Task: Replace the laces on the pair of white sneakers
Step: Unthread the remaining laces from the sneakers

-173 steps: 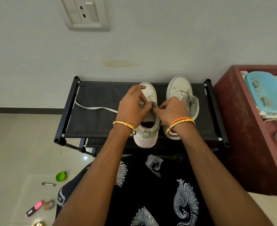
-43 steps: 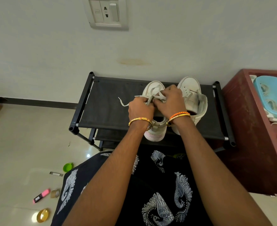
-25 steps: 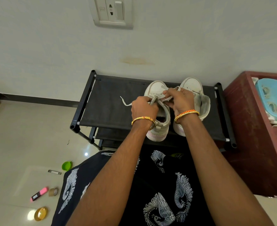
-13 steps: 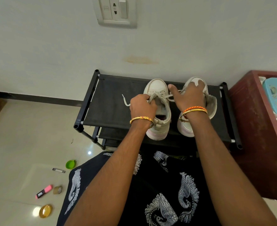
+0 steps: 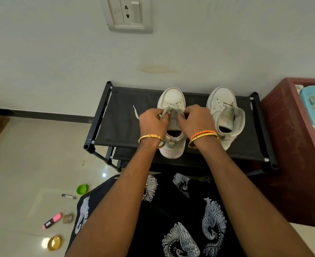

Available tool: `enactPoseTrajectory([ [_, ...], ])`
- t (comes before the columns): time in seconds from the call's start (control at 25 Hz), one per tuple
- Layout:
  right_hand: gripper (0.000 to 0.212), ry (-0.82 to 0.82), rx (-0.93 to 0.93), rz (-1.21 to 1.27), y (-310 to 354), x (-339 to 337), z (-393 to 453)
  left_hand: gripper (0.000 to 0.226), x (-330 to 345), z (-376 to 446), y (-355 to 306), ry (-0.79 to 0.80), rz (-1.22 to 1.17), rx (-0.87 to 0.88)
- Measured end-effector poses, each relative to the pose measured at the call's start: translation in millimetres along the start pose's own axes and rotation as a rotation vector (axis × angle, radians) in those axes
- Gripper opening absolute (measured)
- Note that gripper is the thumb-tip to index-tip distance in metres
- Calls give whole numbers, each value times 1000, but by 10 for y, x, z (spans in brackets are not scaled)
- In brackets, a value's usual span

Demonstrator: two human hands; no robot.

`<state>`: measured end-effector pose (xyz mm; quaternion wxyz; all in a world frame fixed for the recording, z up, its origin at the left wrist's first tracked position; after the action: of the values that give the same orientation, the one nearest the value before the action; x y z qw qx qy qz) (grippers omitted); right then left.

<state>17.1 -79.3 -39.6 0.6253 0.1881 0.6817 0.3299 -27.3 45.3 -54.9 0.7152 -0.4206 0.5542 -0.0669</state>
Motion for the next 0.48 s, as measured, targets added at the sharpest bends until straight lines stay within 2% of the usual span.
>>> enactPoseTrajectory([
  [0.12,31,-25,10,39,-24,-8,-10,20,-18,-15,-24,-87,-7,-33],
  [0.2,31,-25,24,105,-77,-25,-9,29,-15,-16,-143,-129,71,40],
  [0.32,31,3,82,230,-181,-63,46,31,107,49,-300,-35,333,235],
  [0.4,30,44,116,260,-210,-77,81,25,128,83,-334,10,415,246],
  [0.48,25,95,155,292,-216,-84,121,24,121,115,-368,-21,462,260],
])
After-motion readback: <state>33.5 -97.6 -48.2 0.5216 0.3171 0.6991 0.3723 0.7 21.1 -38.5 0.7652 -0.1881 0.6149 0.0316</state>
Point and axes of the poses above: each hand's wrist, its own z-axis towards the middle knuckle, its own x-axis out of the palm, y = z × x, the point moved 6 cm from there along z, towards the middle knuckle, and after that the axes turned 13 degrees about z, right-handed, at the moved point
